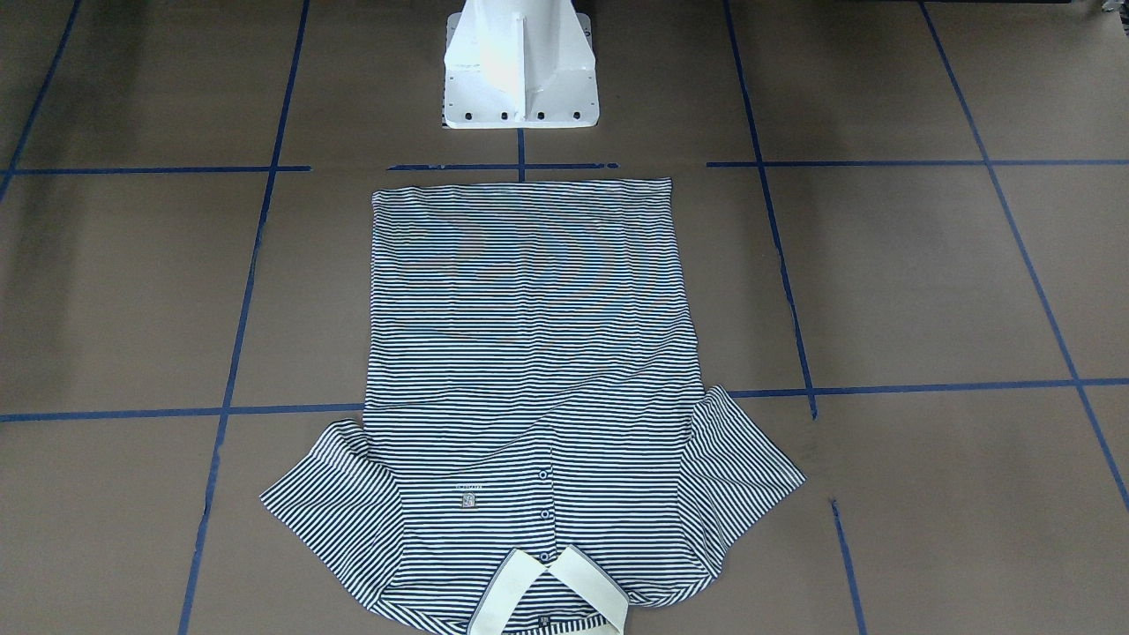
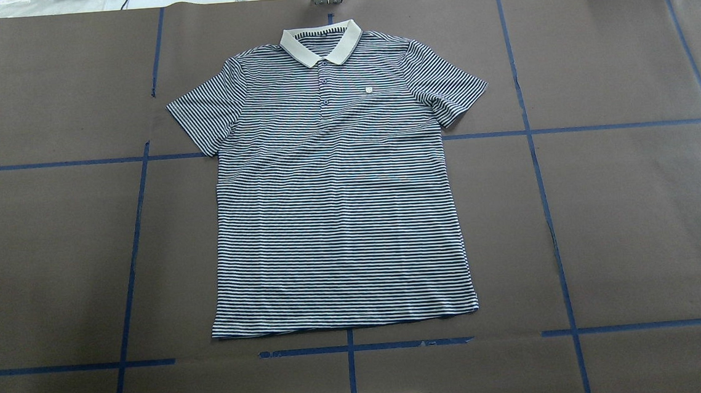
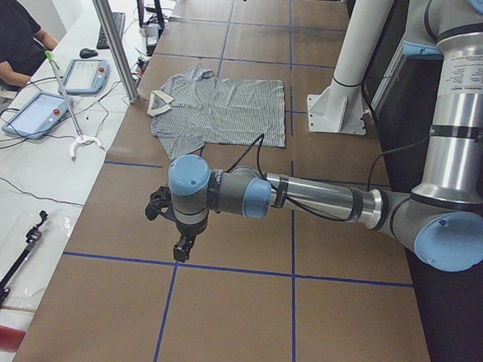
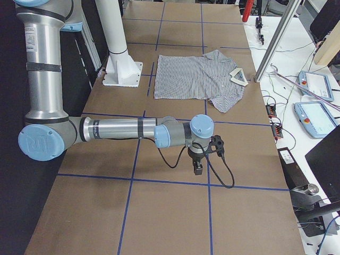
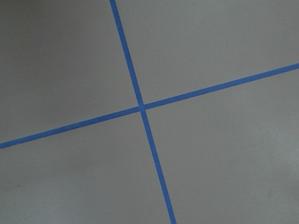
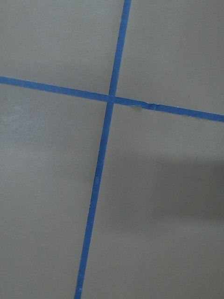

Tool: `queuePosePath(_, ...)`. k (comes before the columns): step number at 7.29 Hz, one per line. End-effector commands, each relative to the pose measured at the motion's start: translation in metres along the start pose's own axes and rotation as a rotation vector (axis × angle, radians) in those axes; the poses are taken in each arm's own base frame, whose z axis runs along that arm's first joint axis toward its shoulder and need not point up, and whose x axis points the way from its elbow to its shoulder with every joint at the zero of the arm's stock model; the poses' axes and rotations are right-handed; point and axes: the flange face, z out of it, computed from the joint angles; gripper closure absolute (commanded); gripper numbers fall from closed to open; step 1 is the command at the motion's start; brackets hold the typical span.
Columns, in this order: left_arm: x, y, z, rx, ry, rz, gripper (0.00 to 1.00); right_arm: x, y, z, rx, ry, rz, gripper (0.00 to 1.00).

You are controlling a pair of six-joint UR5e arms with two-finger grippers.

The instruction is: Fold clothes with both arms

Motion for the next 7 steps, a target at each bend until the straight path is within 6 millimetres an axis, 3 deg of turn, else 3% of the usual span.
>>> queuePosePath(1, 0.002, 0.003, -0.002, 0.006, -0.015, 0.022, 0.0, -0.003, -0.002, -0.002, 0.003, -0.006, 0.003, 0.0)
queuePosePath(5, 0.01, 0.001, -0.003, 0.013, -0.007, 0.032, 0.0, 0.0, 0.001, 0.005, -0.004, -0.005, -0.001, 0.0)
queuePosePath(6, 0.016, -0.001, -0.001, 0.022, 0.057, 0.031, 0.0, -0.013, -0.007, 0.008, 0.012, -0.01, -0.041, 0.0)
queuePosePath(7, 0.02, -0.001, 0.001, 0.019, 0.082, 0.03, 0.0, -0.046, -0.026, 0.018, 0.023, -0.02, -0.096, 0.0)
